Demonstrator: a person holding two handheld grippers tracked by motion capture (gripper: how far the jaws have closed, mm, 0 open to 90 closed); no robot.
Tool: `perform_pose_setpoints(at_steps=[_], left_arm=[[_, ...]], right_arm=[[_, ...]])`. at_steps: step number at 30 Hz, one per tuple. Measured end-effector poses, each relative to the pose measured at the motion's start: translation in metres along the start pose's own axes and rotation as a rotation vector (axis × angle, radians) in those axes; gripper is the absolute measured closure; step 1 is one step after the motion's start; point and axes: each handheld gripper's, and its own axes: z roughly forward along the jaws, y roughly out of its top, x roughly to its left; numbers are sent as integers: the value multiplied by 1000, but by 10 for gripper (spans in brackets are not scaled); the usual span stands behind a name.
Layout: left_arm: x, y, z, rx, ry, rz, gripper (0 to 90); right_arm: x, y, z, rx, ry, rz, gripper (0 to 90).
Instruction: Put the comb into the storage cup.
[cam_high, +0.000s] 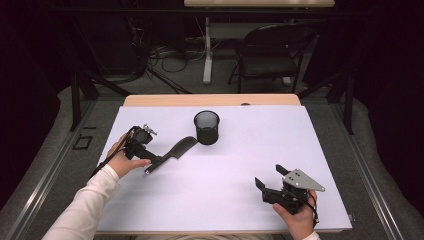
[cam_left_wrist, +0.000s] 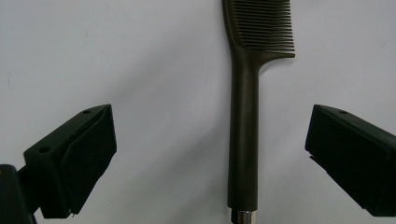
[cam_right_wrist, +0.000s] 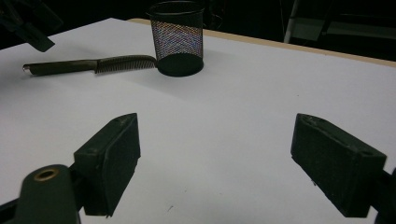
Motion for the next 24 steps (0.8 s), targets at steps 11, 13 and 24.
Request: perform_pose_setpoints(at_steps=[11, 13, 24], left_arm=[[2, 5, 4, 31, 17, 1, 55], [2, 6, 4, 32, 17, 3, 73], [0, 8, 13, 78, 13, 21, 89]], right_arm=[[0, 0, 0, 7, 0, 2, 157], [0, 0, 1, 7, 0, 1, 157], [0, -1, 1, 8, 1, -2, 157]])
